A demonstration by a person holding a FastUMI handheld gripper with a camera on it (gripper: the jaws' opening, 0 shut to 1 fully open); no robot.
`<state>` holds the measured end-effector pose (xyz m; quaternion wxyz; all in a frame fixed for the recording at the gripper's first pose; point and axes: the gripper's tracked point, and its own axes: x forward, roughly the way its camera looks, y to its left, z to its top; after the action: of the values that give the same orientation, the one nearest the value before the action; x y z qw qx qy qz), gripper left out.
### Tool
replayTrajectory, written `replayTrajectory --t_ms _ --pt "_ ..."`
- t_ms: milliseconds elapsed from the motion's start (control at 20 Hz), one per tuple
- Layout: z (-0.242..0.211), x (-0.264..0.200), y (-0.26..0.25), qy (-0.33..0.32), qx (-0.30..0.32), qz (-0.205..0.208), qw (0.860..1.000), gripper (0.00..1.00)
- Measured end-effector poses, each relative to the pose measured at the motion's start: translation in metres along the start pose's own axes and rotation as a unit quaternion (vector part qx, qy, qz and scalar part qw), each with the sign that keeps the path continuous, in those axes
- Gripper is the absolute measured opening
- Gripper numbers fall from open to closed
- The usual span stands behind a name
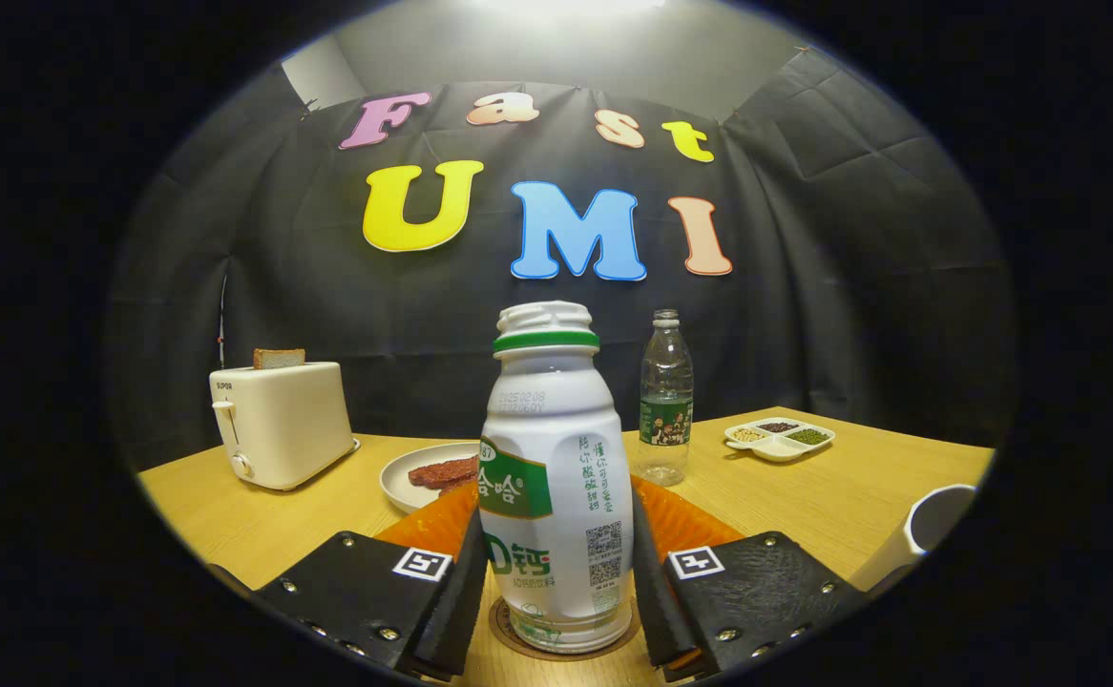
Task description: Take the bottle from table, then pour the juice into the cup, finally place the bottle on the coaster
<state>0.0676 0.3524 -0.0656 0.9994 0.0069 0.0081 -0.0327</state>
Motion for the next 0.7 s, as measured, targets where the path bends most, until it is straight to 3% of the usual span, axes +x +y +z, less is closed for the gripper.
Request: replayTrajectory --t_ms 350,450,500,700 --pt "-0.008 -0.001 -0.002 0.015 -0.008 0.0 1.0 0.75" --pt "-0.01 -0.003 -0.007 0.021 -0.004 -0.006 1.0 0.96" --pt "-0.01 -0.003 -0.008 0.024 -0.003 -0.007 1.0 0.99" --pt "-0.019 -0.008 -0.016 0.054 -0.002 -0.007 0.998 0.99"
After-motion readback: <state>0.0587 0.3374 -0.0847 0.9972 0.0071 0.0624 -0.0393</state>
